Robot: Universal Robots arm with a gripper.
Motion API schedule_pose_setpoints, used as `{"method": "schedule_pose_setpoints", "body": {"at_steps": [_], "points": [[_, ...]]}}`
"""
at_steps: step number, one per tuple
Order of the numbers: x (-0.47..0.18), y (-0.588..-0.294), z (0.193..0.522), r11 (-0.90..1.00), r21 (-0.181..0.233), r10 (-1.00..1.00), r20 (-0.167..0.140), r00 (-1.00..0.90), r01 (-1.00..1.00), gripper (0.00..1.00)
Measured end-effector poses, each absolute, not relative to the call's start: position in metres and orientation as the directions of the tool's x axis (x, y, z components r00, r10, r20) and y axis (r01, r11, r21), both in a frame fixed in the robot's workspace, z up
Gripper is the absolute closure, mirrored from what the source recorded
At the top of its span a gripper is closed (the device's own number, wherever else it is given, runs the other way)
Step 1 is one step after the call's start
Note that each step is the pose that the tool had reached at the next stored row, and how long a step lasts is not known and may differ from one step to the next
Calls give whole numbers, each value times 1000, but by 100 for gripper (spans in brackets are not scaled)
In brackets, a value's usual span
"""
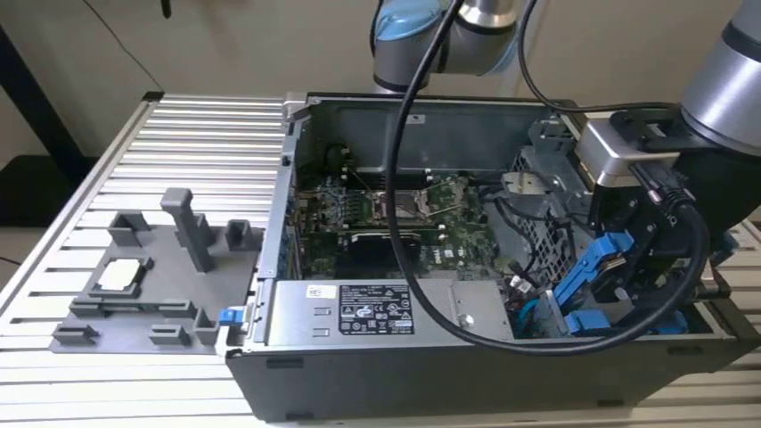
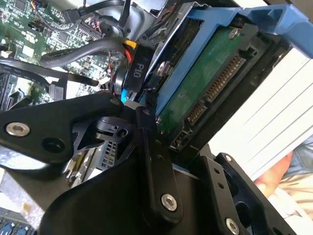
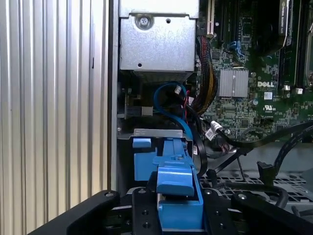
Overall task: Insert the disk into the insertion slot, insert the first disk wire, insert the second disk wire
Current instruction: 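Insert the disk into the insertion slot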
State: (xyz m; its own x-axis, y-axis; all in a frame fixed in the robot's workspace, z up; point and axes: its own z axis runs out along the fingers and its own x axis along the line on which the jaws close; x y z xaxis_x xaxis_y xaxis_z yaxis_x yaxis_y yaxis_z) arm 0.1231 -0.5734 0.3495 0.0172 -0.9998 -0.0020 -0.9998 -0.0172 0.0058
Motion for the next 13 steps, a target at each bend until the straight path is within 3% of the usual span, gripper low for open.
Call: {"method": "schedule_pose_setpoints", "body": {"at_steps": [5,6,13], "points": [[123,-573,349,-17,6,-1000,-2,17,-1000,65],[123,-573,349,-17,6,-1000,-2,17,-1000,59],[123,-573,370,-17,6,-1000,-2,17,-1000,59]]}}
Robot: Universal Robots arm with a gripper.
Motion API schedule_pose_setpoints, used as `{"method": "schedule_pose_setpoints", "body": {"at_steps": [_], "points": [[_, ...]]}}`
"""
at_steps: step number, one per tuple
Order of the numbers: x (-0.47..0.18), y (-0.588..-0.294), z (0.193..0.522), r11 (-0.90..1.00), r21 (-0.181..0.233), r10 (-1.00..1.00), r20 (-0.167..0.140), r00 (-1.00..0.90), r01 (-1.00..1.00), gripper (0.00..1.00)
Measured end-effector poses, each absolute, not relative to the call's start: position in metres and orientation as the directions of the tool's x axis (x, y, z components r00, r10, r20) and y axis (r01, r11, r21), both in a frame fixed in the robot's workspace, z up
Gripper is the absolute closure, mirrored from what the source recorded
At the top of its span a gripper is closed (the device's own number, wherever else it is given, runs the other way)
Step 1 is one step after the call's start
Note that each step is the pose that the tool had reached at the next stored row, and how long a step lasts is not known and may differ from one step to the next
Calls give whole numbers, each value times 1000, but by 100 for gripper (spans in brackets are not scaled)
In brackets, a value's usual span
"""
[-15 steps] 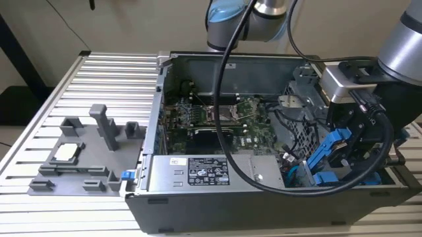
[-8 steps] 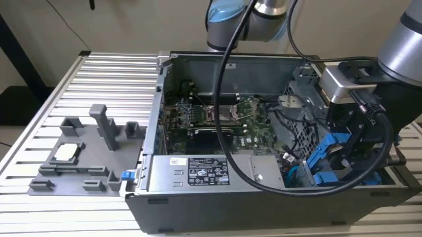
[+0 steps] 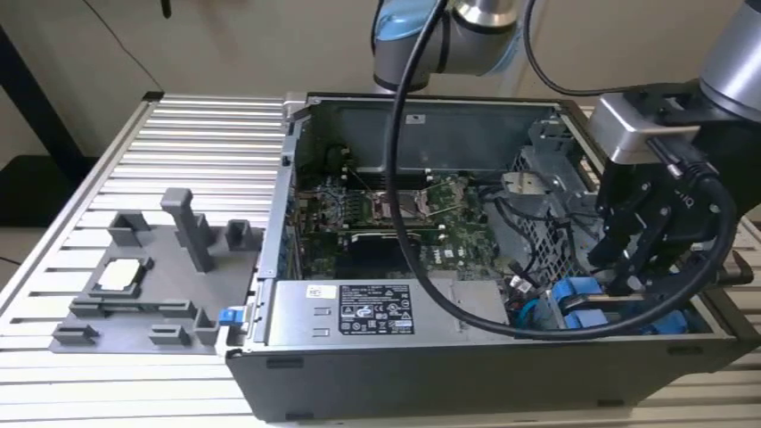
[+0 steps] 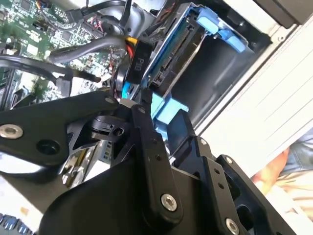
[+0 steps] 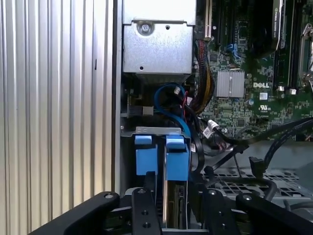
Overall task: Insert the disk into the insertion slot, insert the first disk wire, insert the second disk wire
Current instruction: 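Insert the disk into the insertion slot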
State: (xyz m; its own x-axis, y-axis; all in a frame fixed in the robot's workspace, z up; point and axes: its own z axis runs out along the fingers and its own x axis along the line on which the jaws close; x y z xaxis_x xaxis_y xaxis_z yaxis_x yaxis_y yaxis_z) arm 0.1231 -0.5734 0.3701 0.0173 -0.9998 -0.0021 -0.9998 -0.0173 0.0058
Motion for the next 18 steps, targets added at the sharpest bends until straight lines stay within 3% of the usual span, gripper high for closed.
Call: {"method": "schedule_pose_setpoints", "body": {"at_steps": [6,11,18], "points": [[123,-573,394,-17,5,-1000,-3,17,-1000,59],[121,-572,396,-17,-22,-1000,-11,17,-1000,59],[120,-572,396,-15,-61,-998,-67,19,-998,59]]}}
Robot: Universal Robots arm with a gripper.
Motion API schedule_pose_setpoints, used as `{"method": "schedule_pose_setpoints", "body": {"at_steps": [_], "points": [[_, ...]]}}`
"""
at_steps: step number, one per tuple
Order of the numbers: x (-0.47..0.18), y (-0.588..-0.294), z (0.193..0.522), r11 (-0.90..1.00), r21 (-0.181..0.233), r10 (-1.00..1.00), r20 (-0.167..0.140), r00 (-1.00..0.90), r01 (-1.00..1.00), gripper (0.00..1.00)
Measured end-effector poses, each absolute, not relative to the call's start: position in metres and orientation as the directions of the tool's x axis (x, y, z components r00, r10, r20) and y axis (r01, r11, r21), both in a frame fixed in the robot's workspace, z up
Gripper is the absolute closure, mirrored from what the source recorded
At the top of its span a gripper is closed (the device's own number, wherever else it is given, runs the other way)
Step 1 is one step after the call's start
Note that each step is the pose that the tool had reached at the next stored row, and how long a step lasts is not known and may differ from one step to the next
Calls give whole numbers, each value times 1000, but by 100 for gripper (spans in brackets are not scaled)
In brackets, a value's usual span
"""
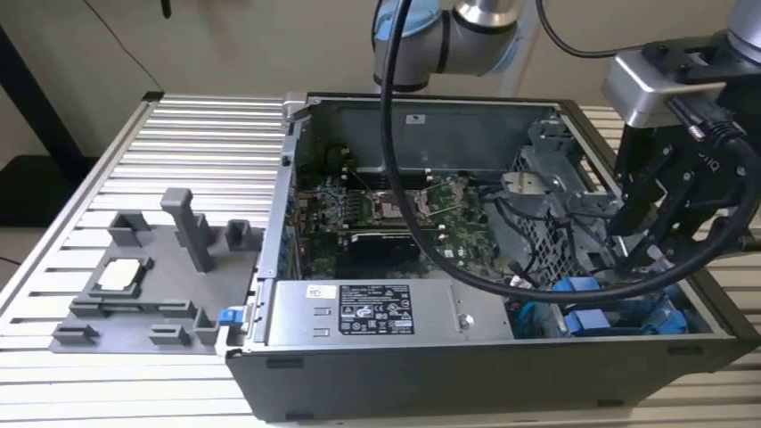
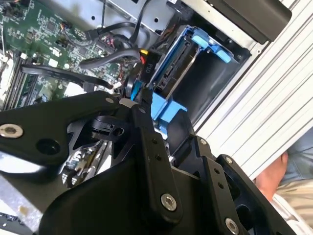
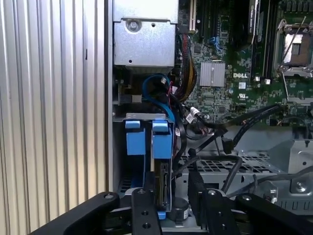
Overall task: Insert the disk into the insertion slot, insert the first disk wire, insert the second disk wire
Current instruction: 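Insert the disk into the insertion slot, then insert the first disk wire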
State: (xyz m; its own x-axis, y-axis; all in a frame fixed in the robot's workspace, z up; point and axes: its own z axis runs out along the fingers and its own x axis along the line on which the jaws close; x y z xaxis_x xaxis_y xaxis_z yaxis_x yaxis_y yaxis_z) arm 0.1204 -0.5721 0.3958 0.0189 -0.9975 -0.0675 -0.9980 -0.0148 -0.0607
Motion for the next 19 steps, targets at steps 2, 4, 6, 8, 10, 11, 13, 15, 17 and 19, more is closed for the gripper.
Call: {"method": "schedule_pose_setpoints", "body": {"at_steps": [2,4,6,8,10,11,13,15,17,19], "points": [[120,-572,396,-25,-63,-996,-89,30,-998,59],[120,-572,396,-35,-67,-993,-113,42,-997,59],[120,-572,396,-34,-68,-992,-118,42,-997,59],[121,-572,396,-34,-69,-992,-118,42,-997,59],[121,-572,396,-36,-69,-992,-118,44,-997,59],[121,-572,396,-39,-78,-991,-121,48,-996,59],[122,-572,395,-44,-101,-991,-126,56,-994,59],[123,-572,395,-48,-114,-990,-125,62,-992,59],[124,-572,395,-50,-115,-990,-125,64,-992,59],[128,-572,395,-55,-115,-990,-125,69,-992,59]]}}
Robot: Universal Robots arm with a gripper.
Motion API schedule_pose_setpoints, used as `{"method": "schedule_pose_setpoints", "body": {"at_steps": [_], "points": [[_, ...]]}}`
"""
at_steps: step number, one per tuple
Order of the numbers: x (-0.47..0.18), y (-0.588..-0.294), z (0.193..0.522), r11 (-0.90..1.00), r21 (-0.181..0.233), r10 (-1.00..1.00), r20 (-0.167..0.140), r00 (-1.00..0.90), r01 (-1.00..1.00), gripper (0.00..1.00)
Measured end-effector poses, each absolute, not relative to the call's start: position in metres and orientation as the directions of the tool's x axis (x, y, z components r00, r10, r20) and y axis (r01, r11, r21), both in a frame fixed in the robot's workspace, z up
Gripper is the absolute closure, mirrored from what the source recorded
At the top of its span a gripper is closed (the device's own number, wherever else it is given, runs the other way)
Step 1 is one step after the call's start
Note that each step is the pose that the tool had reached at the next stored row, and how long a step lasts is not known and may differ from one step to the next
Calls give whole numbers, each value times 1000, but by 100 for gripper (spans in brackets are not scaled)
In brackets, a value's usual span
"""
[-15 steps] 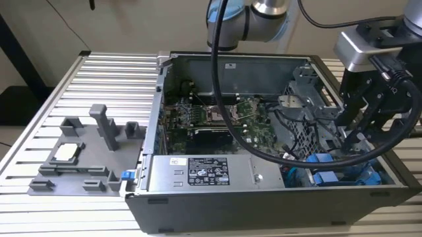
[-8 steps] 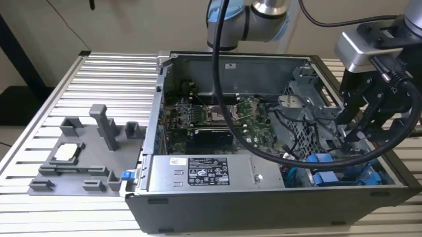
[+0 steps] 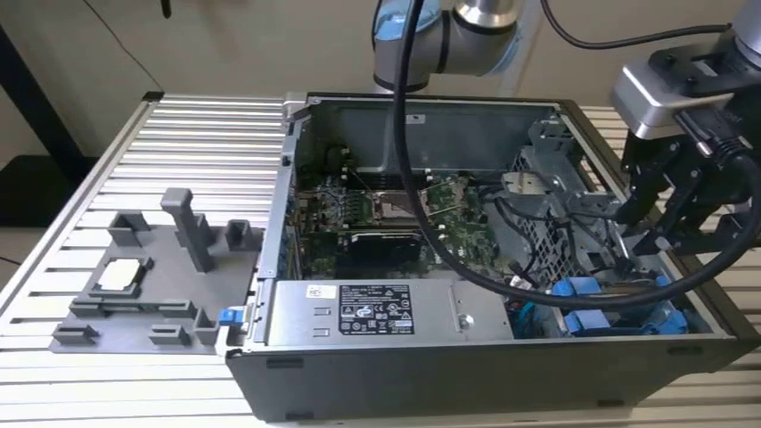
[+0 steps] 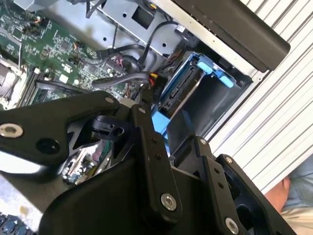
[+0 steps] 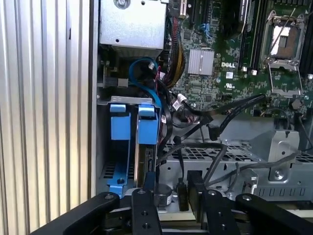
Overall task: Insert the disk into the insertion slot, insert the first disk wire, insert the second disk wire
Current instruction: 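Insert the first disk wire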
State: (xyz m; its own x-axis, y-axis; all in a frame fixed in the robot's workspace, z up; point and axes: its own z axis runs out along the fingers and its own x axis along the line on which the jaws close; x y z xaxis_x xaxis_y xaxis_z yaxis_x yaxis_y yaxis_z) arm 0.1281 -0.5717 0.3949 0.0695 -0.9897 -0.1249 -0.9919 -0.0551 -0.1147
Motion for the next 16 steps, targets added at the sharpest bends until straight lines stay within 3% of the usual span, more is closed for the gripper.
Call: {"method": "schedule_pose_setpoints", "body": {"at_steps": [10,16], "points": [[137,-571,395,-73,-115,-988,-126,87,-991,59],[137,-571,394,-79,-116,-985,-147,96,-990,59]]}}
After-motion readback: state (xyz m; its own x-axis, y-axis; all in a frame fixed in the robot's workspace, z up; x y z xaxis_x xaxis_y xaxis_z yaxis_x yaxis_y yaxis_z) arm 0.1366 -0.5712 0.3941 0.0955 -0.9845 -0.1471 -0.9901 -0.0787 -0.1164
